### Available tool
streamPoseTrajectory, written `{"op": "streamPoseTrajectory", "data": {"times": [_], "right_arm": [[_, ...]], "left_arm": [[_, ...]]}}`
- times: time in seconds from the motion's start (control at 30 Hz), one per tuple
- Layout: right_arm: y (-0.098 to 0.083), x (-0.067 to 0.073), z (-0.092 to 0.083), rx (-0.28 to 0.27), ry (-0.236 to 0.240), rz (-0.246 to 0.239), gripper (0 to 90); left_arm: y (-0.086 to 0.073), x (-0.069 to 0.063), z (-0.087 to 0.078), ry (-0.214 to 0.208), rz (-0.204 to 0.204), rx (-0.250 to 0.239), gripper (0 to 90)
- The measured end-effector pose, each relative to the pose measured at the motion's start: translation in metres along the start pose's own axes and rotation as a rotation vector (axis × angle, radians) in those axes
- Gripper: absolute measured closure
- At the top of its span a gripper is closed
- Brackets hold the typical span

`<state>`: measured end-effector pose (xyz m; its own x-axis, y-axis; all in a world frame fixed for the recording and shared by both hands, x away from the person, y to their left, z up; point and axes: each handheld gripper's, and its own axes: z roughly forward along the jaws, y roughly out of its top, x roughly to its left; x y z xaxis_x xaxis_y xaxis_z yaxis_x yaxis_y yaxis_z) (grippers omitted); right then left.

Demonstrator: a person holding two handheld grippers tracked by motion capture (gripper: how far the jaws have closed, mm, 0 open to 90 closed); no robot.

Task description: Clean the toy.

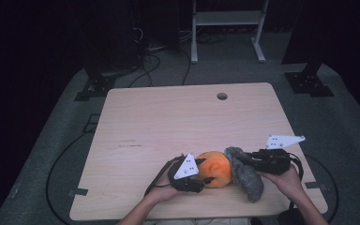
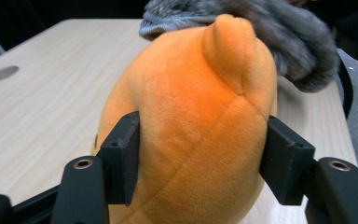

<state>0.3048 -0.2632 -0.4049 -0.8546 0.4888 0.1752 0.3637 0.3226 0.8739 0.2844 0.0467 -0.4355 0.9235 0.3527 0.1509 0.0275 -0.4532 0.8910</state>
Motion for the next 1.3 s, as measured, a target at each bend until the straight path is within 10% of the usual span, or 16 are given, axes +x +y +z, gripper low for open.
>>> {"op": "streamPoseTrajectory", "data": {"times": [0.33, 0.53, 0.73, 0.87, 1.13, 1.3], "right_arm": [[0.050, 0.060, 0.037, -0.042, 0.123, -0.217, 77.9], [0.043, 0.023, 0.042, -0.073, 0.034, -0.089, 77.9], [0.030, 0.007, 0.063, -0.017, 0.061, -0.023, 77.8], [0.016, 0.009, 0.059, 0.017, 0.101, -0.023, 77.7], [0.004, 0.012, 0.042, 0.071, 0.059, -0.058, 77.6], [0.016, 0.020, 0.031, -0.027, 0.052, -0.056, 77.6]], "left_arm": [[0.011, -0.002, -0.009, 0.144, 0.020, 0.015, 42.3], [0.004, 0.016, -0.024, 0.264, -0.024, 0.035, 42.8], [0.002, 0.010, -0.021, 0.155, -0.031, 0.102, 32.4], [0.006, 0.023, -0.038, 0.019, -0.111, 0.016, 29.5], [-0.007, 0.037, -0.025, 0.057, -0.243, 0.042, 28.3], [-0.014, 0.025, -0.030, 0.079, -0.253, 0.063, 30.9]]}}
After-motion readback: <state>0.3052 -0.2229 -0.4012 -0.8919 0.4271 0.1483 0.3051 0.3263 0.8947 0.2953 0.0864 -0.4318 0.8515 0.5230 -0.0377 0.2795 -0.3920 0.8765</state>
